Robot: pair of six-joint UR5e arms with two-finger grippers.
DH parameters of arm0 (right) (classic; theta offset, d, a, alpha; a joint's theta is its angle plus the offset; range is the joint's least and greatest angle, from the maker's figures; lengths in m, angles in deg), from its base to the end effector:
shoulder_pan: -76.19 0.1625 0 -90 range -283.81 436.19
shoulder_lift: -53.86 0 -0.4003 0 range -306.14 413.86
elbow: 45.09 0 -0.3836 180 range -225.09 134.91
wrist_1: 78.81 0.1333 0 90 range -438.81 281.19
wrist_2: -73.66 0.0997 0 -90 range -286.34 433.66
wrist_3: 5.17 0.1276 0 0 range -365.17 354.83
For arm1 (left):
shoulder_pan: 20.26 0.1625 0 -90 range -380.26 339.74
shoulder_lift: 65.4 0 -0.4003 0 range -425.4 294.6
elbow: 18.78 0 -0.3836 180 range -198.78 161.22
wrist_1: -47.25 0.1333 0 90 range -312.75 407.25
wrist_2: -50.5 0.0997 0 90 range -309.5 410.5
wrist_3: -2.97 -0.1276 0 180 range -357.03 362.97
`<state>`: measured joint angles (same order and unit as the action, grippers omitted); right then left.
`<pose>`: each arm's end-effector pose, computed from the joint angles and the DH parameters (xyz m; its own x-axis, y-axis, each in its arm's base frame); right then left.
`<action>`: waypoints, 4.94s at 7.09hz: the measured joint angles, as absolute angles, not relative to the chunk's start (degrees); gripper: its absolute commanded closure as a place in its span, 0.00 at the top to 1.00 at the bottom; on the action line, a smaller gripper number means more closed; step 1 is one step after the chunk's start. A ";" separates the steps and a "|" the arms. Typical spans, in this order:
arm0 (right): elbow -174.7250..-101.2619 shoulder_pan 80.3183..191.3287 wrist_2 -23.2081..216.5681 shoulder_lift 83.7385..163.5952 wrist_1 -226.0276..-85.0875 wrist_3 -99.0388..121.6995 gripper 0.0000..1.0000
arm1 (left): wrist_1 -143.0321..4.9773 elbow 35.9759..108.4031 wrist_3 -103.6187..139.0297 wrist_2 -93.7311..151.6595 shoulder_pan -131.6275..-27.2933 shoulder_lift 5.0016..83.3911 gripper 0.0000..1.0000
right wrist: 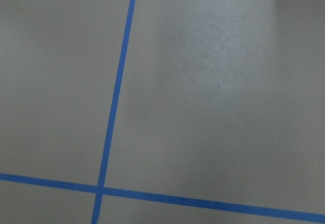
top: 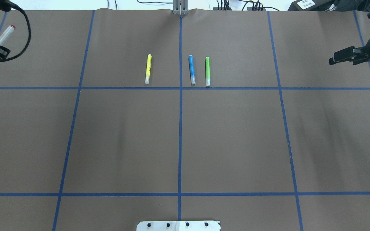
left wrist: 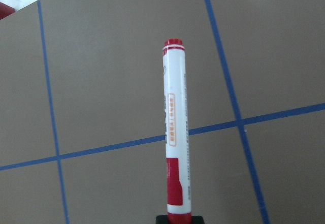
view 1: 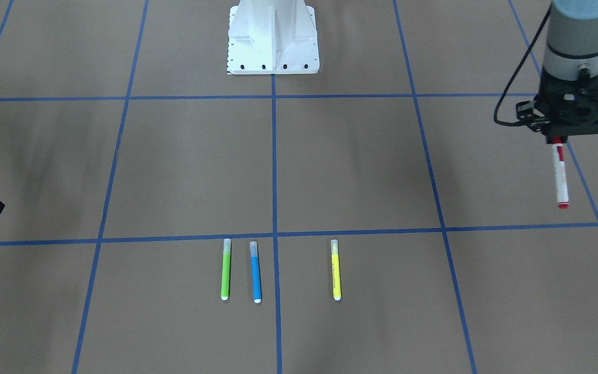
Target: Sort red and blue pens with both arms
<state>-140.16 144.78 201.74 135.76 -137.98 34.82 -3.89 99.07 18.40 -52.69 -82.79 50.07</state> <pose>-0.1578 -0.5519 0.4744 0.6104 -0.0954 0.7863 -0.1693 0.9541 0.2471 0.1515 -0.5173 0.3117 0.9262 0.2531 -0.2794 -0.2077 0.9611 0.1819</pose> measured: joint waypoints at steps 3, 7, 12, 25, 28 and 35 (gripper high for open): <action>-140.18 144.75 201.29 135.69 -137.96 34.77 0.99 | 0.87 98.33 6.14 -62.91 -97.73 49.60 0.00; -140.18 144.68 201.01 135.68 -137.94 34.73 0.99 | 3.49 98.20 -4.81 -72.28 -114.25 38.72 0.00; -139.95 144.66 201.18 136.32 -137.89 34.86 0.99 | 2.52 98.51 -17.75 -79.14 -139.81 12.75 0.00; -141.41 144.28 201.32 136.50 -137.30 34.79 0.99 | 22.78 75.79 -12.33 -81.83 -163.86 -1.73 0.00; -141.41 144.16 201.20 136.46 -137.01 34.82 0.99 | 20.54 72.39 -11.59 -81.72 -164.18 0.78 0.99; -141.34 143.99 201.19 135.87 -137.07 34.91 0.99 | 6.55 79.90 -12.44 -81.85 -164.48 2.21 1.00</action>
<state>-141.34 143.99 201.19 135.87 -137.07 34.91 6.55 79.90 -12.44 -81.85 -164.48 2.21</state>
